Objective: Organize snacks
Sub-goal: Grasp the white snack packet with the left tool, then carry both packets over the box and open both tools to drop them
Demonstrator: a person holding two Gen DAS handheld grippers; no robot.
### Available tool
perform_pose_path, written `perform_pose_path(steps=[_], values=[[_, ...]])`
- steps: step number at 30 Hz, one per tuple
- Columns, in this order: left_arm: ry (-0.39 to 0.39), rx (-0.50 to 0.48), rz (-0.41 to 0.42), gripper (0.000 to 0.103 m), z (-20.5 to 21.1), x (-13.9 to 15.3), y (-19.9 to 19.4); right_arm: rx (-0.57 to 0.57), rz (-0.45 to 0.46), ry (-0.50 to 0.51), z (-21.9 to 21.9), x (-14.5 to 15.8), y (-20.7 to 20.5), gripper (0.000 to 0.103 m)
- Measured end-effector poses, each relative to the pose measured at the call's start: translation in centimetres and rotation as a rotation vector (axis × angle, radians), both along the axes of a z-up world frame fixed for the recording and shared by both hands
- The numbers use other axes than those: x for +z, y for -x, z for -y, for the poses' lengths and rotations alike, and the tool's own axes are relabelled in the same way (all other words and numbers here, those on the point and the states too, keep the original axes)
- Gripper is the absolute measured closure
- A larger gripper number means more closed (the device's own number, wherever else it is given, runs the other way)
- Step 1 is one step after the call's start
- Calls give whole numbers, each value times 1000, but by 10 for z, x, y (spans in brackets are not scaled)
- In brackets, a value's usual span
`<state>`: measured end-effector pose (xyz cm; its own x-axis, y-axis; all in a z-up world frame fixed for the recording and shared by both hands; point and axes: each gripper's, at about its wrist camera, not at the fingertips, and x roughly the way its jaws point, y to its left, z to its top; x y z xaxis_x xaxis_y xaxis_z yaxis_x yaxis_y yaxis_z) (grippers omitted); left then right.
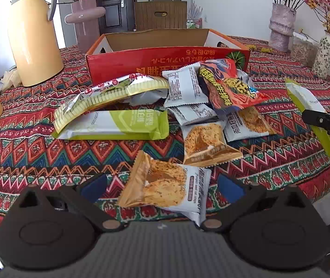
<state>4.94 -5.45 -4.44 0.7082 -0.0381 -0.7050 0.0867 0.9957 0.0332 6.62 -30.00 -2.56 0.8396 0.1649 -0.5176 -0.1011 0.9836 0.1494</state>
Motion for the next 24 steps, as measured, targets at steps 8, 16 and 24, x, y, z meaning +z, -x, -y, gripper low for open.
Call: perform_pose_path(steps=[8,16,24], values=[[-1,-13,21,28,8,-6,4,42,4,-4,-3,-3,23,67],[19,-56,33,69,9,-2,11,56,6,-10,-6,-4,28,67],[37,-58,66,84,3,5,18,65,6,-9,-10,-3,27,67]])
